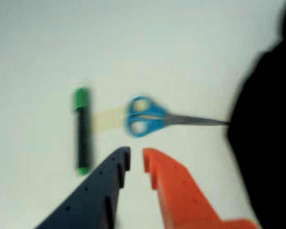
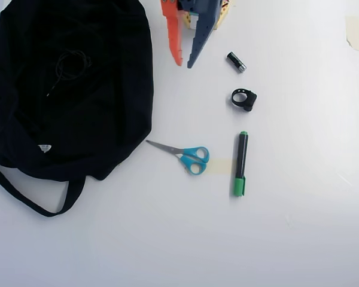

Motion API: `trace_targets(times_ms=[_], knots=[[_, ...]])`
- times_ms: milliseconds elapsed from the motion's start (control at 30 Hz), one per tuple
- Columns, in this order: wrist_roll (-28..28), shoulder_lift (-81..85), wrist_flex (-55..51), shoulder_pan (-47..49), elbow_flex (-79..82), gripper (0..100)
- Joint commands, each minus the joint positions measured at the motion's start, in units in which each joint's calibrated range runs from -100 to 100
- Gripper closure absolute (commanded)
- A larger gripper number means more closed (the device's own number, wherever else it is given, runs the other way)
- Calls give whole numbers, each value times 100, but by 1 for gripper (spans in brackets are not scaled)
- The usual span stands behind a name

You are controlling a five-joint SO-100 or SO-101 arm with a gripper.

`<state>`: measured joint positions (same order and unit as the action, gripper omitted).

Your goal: Put the cable into the black bag

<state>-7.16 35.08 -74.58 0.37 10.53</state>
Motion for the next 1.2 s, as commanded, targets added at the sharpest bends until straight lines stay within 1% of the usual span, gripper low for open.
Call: trace_targets(times_ms=[0,33,167,233,300,400,567,633,733,800,867,1167], knots=[[-19,152,-53,285,-92,98],[-13,185,-190,270,-92,98],[-103,517,-1603,337,276,98],[-407,650,-1922,629,528,98],[-632,808,-2016,801,717,98],[-664,1023,-1896,779,1076,98],[-606,1828,-1319,838,1947,98],[-281,2277,-1035,838,2469,98],[443,3023,-578,808,3394,98],[668,3563,-302,801,4005,98],[674,4144,-130,816,4589,98],[626,6360,-139,846,6440,98]])
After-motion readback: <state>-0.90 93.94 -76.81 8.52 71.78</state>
